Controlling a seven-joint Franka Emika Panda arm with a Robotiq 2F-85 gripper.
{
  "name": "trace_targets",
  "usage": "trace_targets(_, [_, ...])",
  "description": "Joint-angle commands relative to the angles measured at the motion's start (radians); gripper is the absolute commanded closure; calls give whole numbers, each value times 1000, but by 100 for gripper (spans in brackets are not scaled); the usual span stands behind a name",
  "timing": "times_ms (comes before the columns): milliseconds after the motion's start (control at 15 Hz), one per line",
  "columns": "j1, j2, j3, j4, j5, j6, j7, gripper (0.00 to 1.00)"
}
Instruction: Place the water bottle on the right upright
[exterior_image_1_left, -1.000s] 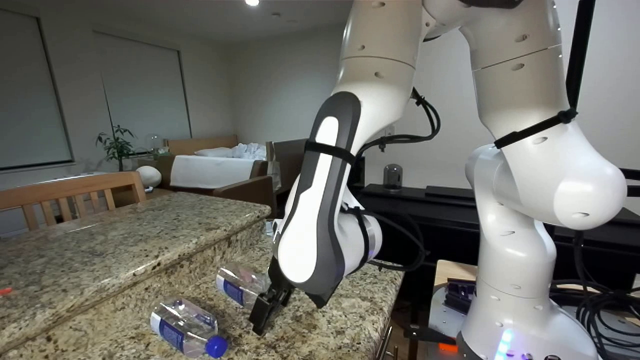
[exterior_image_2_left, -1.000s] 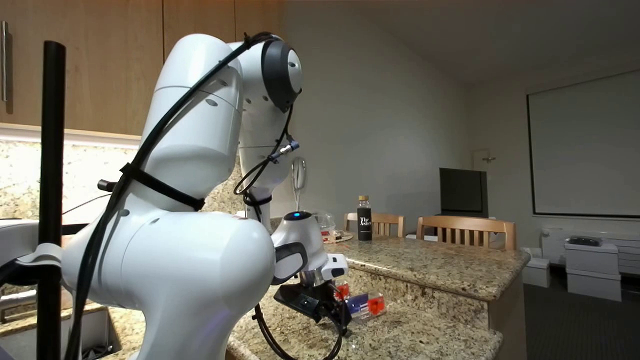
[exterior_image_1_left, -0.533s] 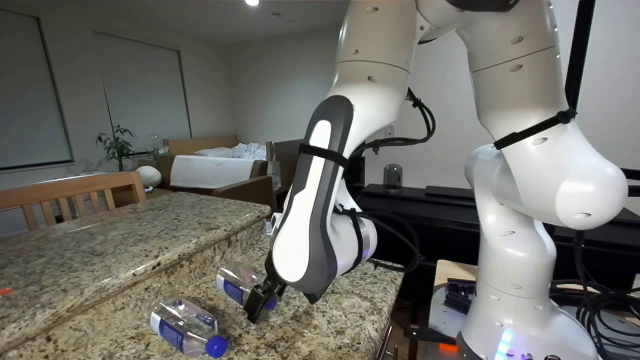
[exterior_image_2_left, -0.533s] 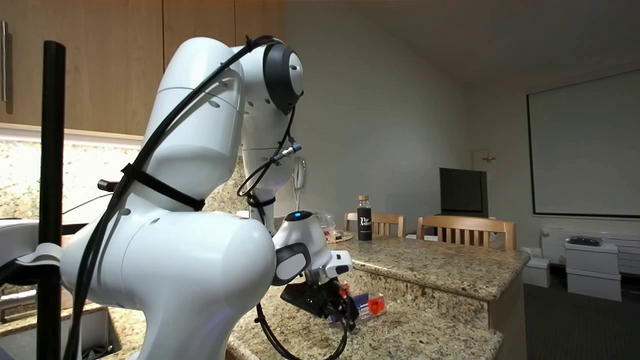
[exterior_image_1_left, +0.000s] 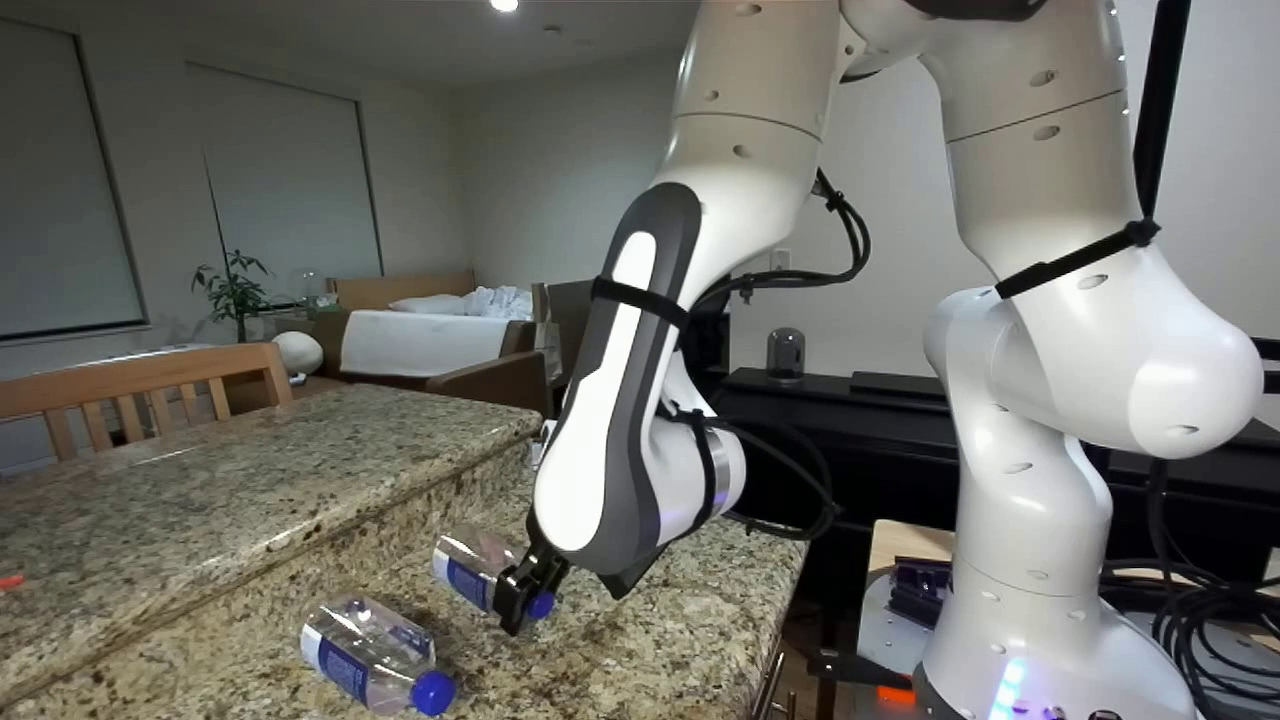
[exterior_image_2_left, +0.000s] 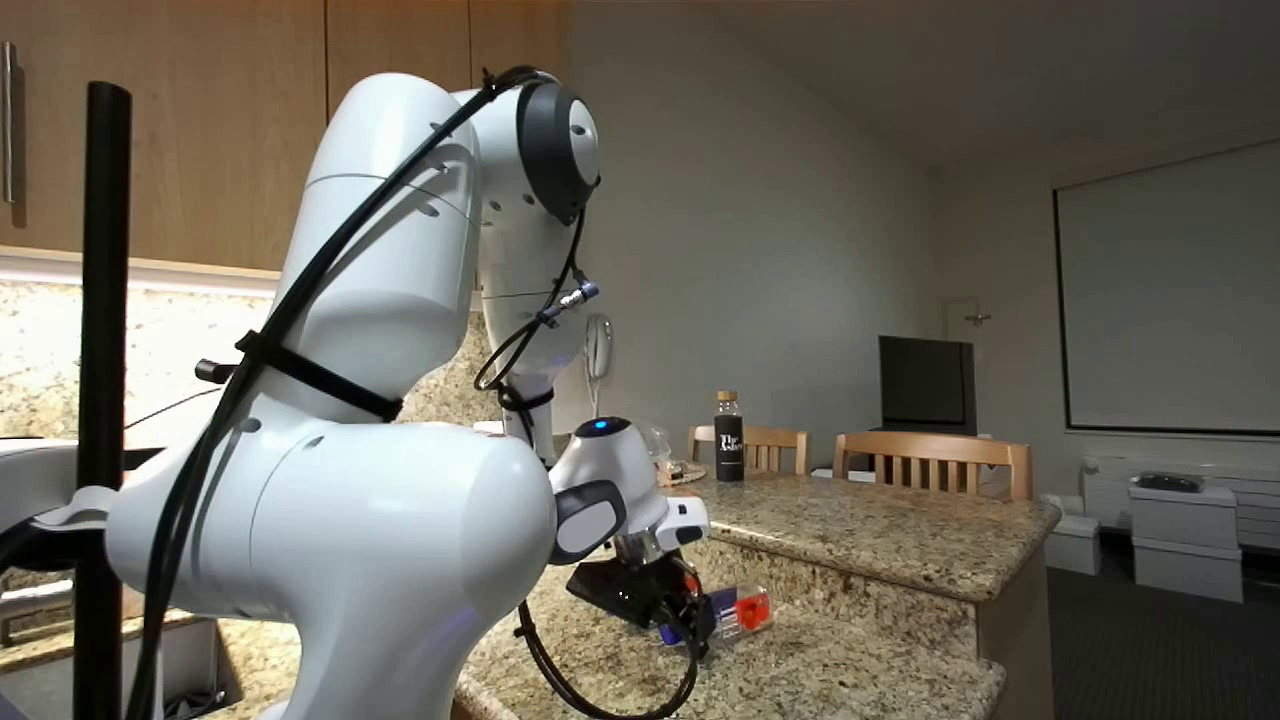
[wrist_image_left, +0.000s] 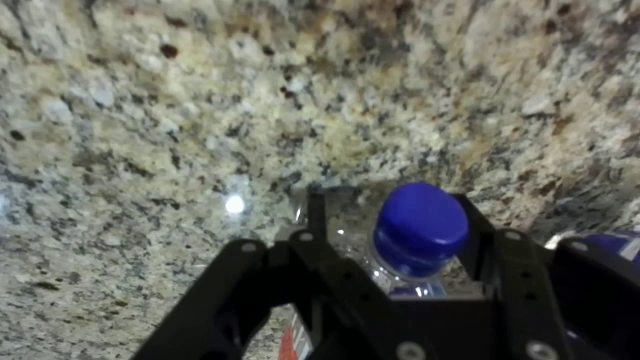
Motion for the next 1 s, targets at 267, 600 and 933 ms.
trace_targets(267, [24,-102,-83,-57,2,-134,-35,92])
trace_targets(600, [87,-117,-161,-71,-20,-169,-41,93])
trace_targets(933, [211,-134,-319,-57,-160,-328,-21,93])
